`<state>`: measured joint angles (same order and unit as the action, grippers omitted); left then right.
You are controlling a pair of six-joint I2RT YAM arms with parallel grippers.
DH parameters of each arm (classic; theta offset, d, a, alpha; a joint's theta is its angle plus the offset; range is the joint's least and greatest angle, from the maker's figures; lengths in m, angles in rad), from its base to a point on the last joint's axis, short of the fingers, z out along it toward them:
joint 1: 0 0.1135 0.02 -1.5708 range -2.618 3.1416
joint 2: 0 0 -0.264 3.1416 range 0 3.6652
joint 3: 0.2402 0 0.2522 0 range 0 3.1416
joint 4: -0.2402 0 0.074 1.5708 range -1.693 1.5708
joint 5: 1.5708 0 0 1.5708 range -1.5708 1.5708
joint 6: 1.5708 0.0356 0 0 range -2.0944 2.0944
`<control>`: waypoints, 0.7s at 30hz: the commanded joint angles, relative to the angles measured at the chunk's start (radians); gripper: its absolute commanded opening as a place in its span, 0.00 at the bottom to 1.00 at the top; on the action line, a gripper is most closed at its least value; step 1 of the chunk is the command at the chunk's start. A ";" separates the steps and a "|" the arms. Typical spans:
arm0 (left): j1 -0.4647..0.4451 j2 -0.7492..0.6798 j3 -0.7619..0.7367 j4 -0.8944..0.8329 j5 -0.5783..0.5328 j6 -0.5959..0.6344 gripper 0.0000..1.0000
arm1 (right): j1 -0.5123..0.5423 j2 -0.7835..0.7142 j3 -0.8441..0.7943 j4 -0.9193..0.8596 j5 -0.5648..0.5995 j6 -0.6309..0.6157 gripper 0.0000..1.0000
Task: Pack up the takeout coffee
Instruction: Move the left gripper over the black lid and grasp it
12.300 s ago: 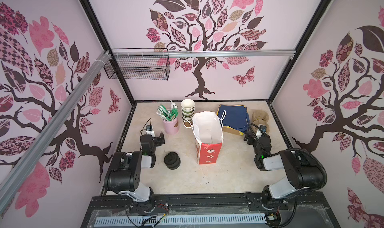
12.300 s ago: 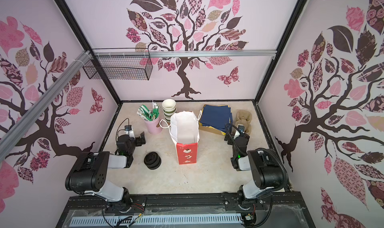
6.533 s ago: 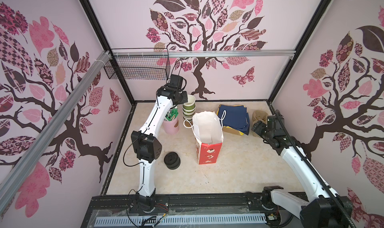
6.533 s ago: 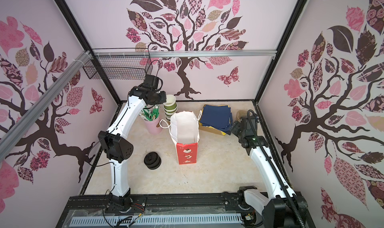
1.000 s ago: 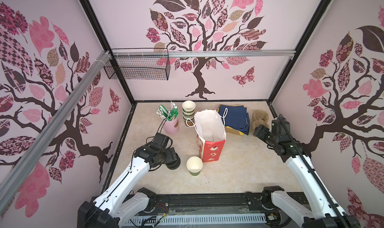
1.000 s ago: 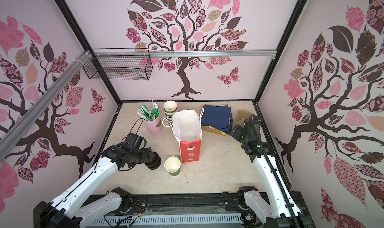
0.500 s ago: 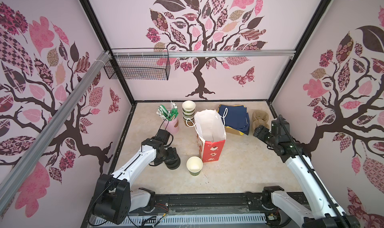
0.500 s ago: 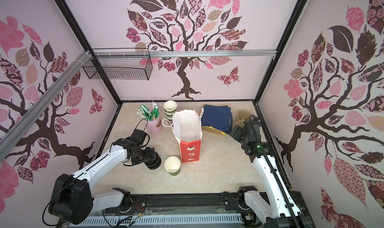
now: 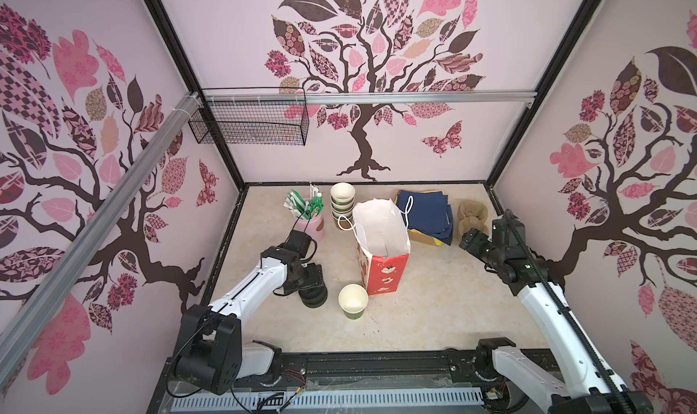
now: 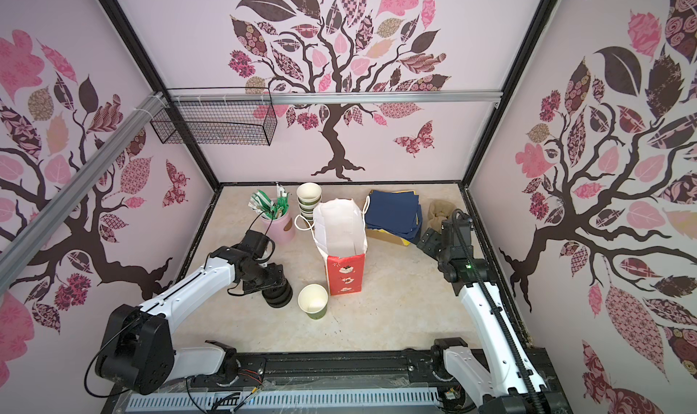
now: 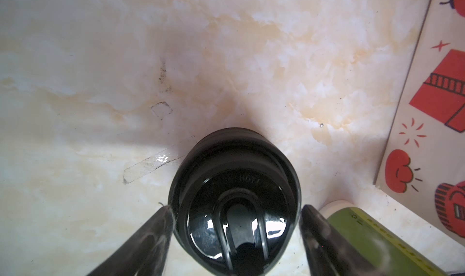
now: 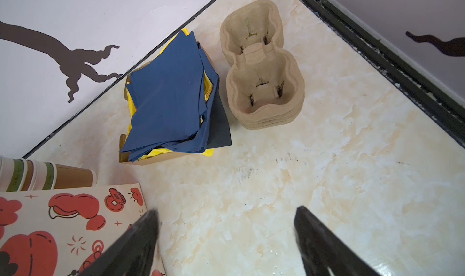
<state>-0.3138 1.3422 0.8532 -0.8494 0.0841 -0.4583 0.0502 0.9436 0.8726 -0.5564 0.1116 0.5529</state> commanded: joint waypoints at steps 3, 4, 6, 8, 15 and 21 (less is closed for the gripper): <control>0.005 0.035 0.047 -0.009 0.001 0.053 0.83 | 0.001 -0.018 0.008 -0.003 0.016 -0.007 0.87; 0.005 0.038 0.047 -0.009 0.005 0.058 0.83 | 0.002 -0.017 0.008 -0.002 0.017 -0.007 0.87; 0.005 0.043 0.044 -0.008 0.010 0.066 0.82 | 0.001 -0.020 0.008 -0.003 0.017 -0.007 0.87; 0.005 0.048 0.043 -0.011 0.013 0.074 0.81 | 0.001 -0.020 0.007 -0.002 0.017 -0.007 0.87; 0.000 0.067 0.051 -0.022 0.010 0.101 0.80 | 0.001 -0.019 0.008 -0.003 0.017 -0.007 0.87; -0.031 0.063 0.052 -0.033 -0.012 0.099 0.80 | 0.001 -0.022 0.011 -0.007 0.021 -0.007 0.87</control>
<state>-0.3283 1.4044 0.8658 -0.8642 0.0868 -0.3721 0.0502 0.9428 0.8715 -0.5564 0.1135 0.5529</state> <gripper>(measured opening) 0.798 0.873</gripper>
